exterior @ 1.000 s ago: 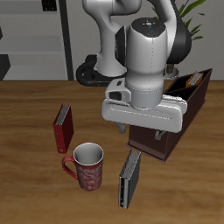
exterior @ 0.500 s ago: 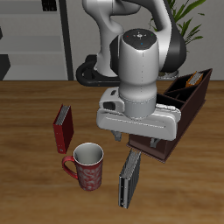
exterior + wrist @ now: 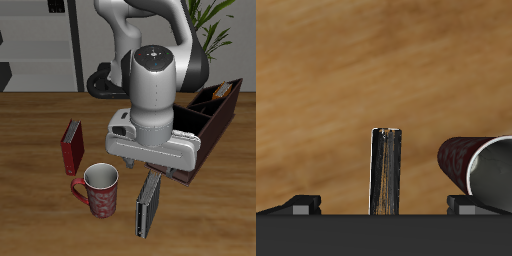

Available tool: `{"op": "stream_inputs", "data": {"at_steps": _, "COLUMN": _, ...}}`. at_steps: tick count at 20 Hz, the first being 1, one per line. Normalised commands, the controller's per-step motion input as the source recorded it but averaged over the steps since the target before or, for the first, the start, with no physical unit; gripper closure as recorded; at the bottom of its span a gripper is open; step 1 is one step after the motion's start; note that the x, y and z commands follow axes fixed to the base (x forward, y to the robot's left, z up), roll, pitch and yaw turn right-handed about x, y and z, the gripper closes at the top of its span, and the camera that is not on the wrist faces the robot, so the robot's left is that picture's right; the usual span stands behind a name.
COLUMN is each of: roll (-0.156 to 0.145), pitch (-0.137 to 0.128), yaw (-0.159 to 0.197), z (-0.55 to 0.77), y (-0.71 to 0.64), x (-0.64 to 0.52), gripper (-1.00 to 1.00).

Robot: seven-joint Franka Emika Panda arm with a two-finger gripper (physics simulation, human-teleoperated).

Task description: Place the orange book into the left desk caddy's left compartment and place the striped book into the left desk caddy's right compartment and place the red book into the left desk caddy's right compartment

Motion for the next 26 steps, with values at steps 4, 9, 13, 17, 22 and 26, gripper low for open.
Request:
{"op": "stream_inputs", "data": {"at_steps": 4, "roll": 0.005, "pitch": 0.029, "yaw": 0.016, "z": -0.12, "y": -0.12, "x": 0.06, "gripper": -1.00}}
{"op": "stream_inputs", "data": {"at_steps": 9, "roll": -0.005, "pitch": 0.028, "yaw": -0.005, "z": -0.15, "y": -0.02, "x": 0.06, "gripper": -1.00}}
{"op": "stream_inputs", "data": {"at_steps": 13, "roll": 0.013, "pitch": 0.011, "yaw": 0.038, "z": -0.25, "y": 0.17, "x": 0.03, "gripper": -1.00}}
{"op": "stream_inputs", "data": {"at_steps": 17, "roll": 0.005, "pitch": 0.017, "yaw": 0.000, "z": -0.21, "y": 0.12, "x": 0.03, "gripper": -1.00}}
{"op": "stream_inputs", "data": {"at_steps": 22, "roll": -0.006, "pitch": 0.004, "yaw": 0.011, "z": -0.17, "y": 0.07, "x": 0.00, "gripper": -1.00}}
{"op": "stream_inputs", "data": {"at_steps": 26, "roll": -0.004, "pitch": 0.007, "yaw": 0.014, "z": -0.17, "y": -0.01, "x": 0.02, "gripper": -1.00}}
